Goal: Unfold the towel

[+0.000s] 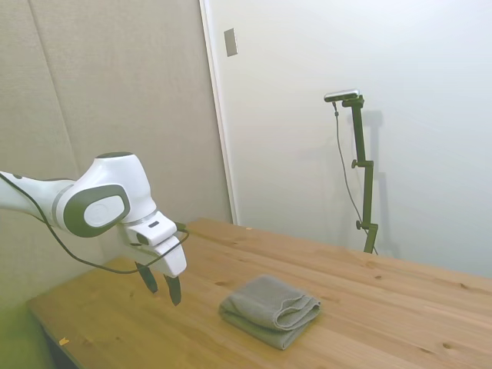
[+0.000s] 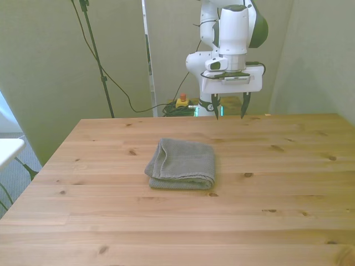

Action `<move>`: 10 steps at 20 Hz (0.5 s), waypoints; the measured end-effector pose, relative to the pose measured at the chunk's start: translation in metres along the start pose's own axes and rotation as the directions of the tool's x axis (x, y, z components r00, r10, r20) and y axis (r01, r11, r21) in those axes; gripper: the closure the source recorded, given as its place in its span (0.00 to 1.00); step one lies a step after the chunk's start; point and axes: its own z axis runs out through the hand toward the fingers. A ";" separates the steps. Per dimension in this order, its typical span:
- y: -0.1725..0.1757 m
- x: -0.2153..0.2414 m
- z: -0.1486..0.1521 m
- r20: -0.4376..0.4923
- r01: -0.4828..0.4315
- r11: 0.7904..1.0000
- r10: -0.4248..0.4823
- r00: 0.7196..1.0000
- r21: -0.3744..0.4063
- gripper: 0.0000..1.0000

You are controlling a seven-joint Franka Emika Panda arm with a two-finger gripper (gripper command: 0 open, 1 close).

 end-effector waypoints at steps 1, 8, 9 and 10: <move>-0.001 0.000 -0.001 0.001 -0.002 1.000 0.002 1.000 0.003 0.00; 0.036 0.068 -0.043 -0.007 -0.110 0.992 0.111 0.994 0.062 0.00; 0.049 0.085 -0.048 -0.007 -0.128 0.989 0.129 0.992 0.070 0.00; 0.063 0.102 -0.051 -0.005 -0.150 0.986 0.151 0.989 0.078 0.00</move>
